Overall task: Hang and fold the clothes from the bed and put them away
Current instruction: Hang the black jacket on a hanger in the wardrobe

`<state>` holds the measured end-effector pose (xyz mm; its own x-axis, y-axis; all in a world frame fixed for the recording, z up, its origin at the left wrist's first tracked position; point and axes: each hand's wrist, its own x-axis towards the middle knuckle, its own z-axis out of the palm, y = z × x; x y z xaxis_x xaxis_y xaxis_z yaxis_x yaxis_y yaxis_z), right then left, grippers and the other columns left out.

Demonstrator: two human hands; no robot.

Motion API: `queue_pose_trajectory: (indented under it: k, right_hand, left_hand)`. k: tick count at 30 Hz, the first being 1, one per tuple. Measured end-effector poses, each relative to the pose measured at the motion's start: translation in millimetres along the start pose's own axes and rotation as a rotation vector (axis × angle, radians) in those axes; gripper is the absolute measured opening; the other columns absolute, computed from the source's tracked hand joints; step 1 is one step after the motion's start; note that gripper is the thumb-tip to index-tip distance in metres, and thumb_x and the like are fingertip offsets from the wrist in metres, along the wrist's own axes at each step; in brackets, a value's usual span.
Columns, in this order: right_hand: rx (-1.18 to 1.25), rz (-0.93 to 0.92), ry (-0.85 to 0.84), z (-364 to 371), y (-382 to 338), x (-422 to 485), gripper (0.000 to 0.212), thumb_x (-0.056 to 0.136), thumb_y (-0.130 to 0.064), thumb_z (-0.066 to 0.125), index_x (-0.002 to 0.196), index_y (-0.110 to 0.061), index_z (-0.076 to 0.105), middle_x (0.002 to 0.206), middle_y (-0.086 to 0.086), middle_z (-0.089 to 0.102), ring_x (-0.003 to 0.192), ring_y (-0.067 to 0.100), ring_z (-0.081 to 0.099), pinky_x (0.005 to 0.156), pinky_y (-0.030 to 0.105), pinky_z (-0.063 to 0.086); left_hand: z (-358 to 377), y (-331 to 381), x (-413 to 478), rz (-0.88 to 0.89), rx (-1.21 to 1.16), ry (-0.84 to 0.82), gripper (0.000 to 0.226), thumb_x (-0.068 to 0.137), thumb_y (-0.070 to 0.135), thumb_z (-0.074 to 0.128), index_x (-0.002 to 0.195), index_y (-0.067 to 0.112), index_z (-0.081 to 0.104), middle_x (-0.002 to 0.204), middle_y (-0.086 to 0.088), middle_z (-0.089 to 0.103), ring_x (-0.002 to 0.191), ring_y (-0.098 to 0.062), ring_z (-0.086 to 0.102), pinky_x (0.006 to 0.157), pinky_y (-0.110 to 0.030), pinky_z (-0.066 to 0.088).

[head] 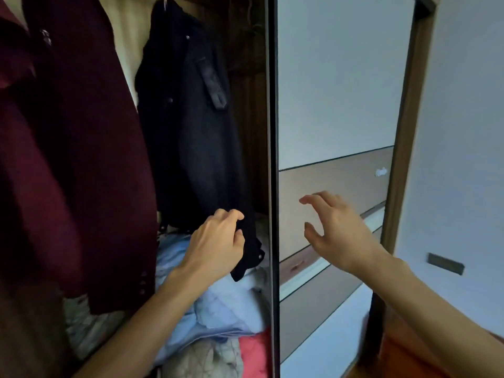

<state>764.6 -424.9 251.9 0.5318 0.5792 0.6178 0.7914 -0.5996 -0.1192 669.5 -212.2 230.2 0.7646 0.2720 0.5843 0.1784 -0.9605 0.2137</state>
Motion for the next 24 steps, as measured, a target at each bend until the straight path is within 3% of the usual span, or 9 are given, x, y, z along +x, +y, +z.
queue_pose_trajectory:
  k: [3,8,11,17,24]
  right_hand:
    - [-0.032,0.091,-0.024,0.7,7.0,-52.6,0.047,0.088,-0.016,0.065,0.134,-0.012,0.056,0.130,0.009,0.059,0.115,0.031,0.057,0.101,0.043,0.047]
    - [-0.114,0.302,-0.081,-18.3,18.4,-140.2,0.048,0.093,-0.020,0.061,0.140,-0.018,0.050,0.140,0.002,0.052,0.128,0.024,0.049,0.108,0.036,0.039]
    - [-0.183,0.448,-0.136,-39.5,30.2,-192.8,0.045,0.094,-0.019,0.057,0.139,-0.020,0.051,0.141,0.001,0.050,0.129,0.024,0.046,0.107,0.035,0.037]
    - [-0.293,0.685,-0.112,-96.2,50.5,-319.7,0.045,0.089,-0.014,0.060,0.134,-0.017,0.055,0.130,0.004,0.057,0.116,0.028,0.054,0.099,0.041,0.045]
    - [-0.365,1.043,-0.150,-157.6,54.4,-518.1,0.051,0.092,-0.026,0.058,0.141,-0.019,0.050,0.143,-0.001,0.050,0.132,0.023,0.045,0.109,0.036,0.033]
  left_hand:
    - [20.4,15.4,-21.9,0.076,-0.019,-0.091,0.035,0.097,0.026,0.048,0.131,0.022,0.051,0.124,-0.005,0.057,0.110,-0.028,0.058,0.089,-0.042,0.049]
    - [60.8,59.0,-52.1,0.249,-0.117,-0.218,0.030,0.096,0.024,0.049,0.125,0.020,0.054,0.116,-0.004,0.058,0.105,-0.029,0.060,0.082,-0.041,0.050]
    - [82.8,99.5,-72.0,0.349,-0.188,-0.295,0.034,0.098,0.024,0.048,0.131,0.021,0.053,0.125,-0.002,0.058,0.111,-0.026,0.060,0.086,-0.038,0.048]
    - [104.0,212.3,-133.1,0.569,-0.321,-0.412,0.036,0.103,0.028,0.043,0.137,0.022,0.049,0.135,0.000,0.056,0.119,-0.019,0.057,0.095,-0.032,0.047]
    - [121.2,358.5,-260.1,0.868,-0.390,-0.550,0.034,0.104,0.035,0.042,0.134,0.025,0.053,0.131,0.003,0.057,0.115,-0.015,0.057,0.091,-0.028,0.048]
